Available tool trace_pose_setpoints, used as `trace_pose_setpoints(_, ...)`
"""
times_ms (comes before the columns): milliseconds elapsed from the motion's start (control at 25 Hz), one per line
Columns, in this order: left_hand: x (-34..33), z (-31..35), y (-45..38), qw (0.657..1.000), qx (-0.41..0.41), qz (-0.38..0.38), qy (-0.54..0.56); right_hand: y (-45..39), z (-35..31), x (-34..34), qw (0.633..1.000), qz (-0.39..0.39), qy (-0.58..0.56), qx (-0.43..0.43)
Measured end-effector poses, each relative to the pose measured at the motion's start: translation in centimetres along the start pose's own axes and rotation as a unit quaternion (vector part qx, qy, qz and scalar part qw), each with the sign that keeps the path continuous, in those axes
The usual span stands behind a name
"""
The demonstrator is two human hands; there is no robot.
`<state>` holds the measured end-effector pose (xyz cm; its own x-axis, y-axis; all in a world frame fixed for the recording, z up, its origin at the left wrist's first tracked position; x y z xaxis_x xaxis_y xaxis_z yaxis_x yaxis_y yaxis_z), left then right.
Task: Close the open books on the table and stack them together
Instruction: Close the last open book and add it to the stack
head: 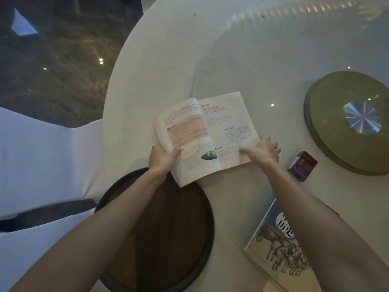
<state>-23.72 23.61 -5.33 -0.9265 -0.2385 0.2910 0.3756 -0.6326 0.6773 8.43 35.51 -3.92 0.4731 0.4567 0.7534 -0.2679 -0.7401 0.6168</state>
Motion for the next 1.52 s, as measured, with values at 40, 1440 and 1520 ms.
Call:
trace_pose_setpoints(40,0.0,0.0,0.1,1.000,-0.003,-0.005,0.012,-0.2,0.4,0.2,1.000,-0.006,-0.023,-0.008)
trace_pose_setpoints(1440,-9.5,1.1,4.7,0.993,-0.024,-0.083,-0.083,8.5,8.0,-3.3,0.960,-0.097,-0.255,0.062)
trace_pose_setpoints(1520,-9.8,1.5,4.7,0.991,-0.032,-0.109,-0.067,8.3,8.1,-3.5,0.958,-0.096,-0.265,0.062)
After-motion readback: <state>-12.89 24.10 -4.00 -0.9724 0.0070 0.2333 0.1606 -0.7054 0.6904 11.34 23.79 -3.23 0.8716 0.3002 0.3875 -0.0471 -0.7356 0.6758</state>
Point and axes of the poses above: each hand's wrist, its own y-axis away from the middle knuckle, its own x-axis out of the back of the hand, z = x × y, the point moved 6 cm from there along -y, towards the middle knuckle, and after that the axes turned 8 degrees about -z, right-handed, at the moved point
